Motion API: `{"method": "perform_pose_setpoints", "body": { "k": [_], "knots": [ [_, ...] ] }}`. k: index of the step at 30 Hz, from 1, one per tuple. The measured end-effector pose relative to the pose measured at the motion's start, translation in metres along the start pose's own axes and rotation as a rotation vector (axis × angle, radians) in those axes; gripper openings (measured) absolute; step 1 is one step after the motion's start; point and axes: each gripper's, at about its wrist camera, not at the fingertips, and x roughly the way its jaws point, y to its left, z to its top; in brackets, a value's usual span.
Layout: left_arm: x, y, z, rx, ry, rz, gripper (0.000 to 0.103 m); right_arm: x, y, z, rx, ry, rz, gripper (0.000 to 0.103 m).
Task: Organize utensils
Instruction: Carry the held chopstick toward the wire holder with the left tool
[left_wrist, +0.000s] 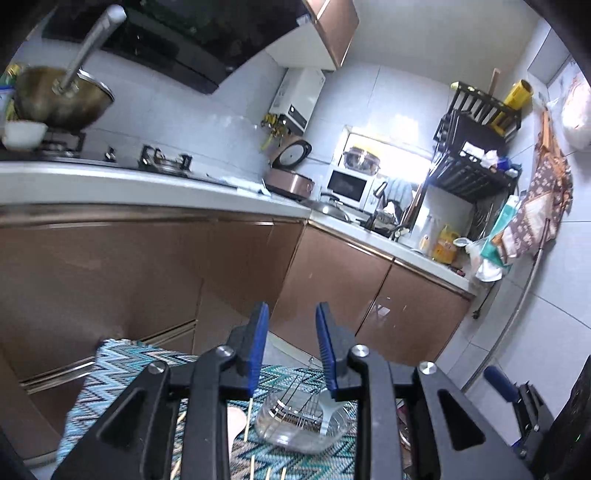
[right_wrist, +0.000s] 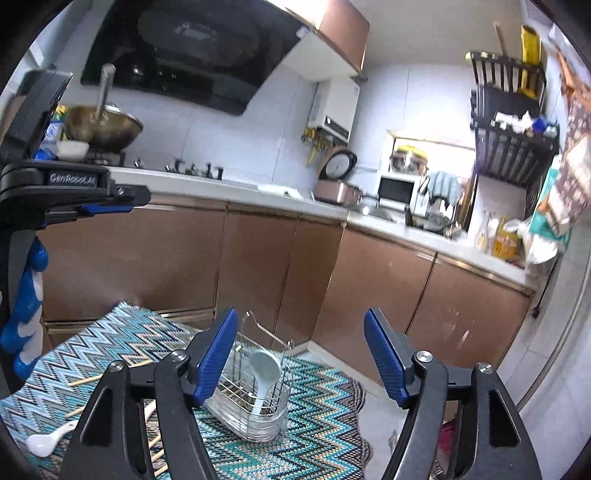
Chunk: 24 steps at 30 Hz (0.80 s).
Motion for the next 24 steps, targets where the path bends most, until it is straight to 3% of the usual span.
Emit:
{"method": "perform_pose_setpoints", "body": {
  "k": [6,11,12,13,15,16,20,24],
  "knots": [
    [-0.056,0.009,0.009,0.013,0.041,0.019,0.026,-0.067,0.002,0.030,0.018,-0.089,0.013,0.078],
    [-0.072,0.025,0.006,0.008,0.105,0.043,0.026,-0.110,0.000,0.035,0.059,-0.162,0.035,0.103],
    [-0.075,0.027,0.005,0.008,0.105,0.048,0.026,-0.115,0.001,0.034,0.065,-0.169,0.039,0.103],
    [-0.075,0.028,0.004,0.013,0.104,0.053,0.029,-0.120,0.000,0.033,0.074,-0.173,0.045,0.103],
    [-0.077,0.028,0.002,0.025,0.099,0.066,0.052,-0.126,-0.003,0.029,0.093,-0.175,0.054,0.103],
    [-0.078,0.030,0.000,0.030,0.095,0.074,0.053,-0.129,-0.005,0.026,0.106,-0.177,0.060,0.103],
    [-0.061,0.036,-0.006,0.050,0.147,0.076,0.053,-0.130,-0.015,0.011,0.169,-0.174,0.093,0.103],
    [-0.014,0.055,-0.012,-0.002,0.265,0.053,0.053,-0.102,-0.025,-0.010,0.216,-0.101,0.127,0.103]
  ]
}}
